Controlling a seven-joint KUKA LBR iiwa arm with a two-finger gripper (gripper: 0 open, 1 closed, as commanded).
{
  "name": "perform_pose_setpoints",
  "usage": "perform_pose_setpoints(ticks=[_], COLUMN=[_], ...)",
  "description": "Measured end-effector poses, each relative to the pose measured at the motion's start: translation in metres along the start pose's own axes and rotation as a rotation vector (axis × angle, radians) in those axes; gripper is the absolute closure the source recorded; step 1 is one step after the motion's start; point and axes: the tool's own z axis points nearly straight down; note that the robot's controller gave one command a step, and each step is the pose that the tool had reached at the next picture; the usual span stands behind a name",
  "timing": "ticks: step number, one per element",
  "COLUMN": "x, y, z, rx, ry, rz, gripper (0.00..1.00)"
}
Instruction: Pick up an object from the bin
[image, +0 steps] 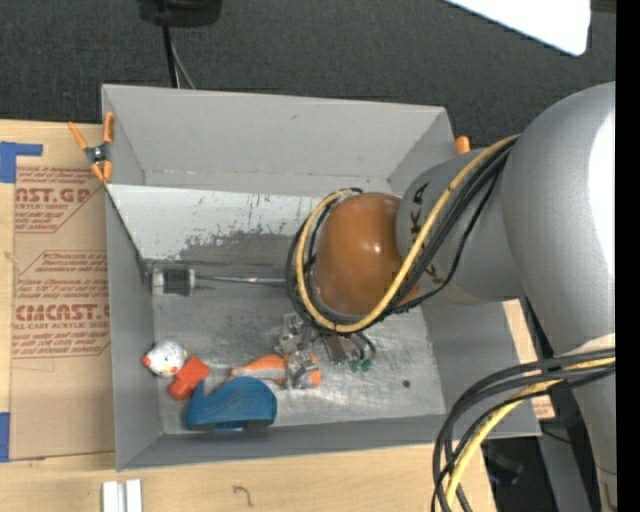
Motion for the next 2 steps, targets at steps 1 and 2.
perform_pose_setpoints(ticks=[1,2], x=[0.000,-0.016], y=[0.000,-0.003], z=[0.000,-0.124], rx=[0.000,0.001], ry=[0.000,-0.001], rz=[0.000,-0.011], gripper=[1.00,1.00])
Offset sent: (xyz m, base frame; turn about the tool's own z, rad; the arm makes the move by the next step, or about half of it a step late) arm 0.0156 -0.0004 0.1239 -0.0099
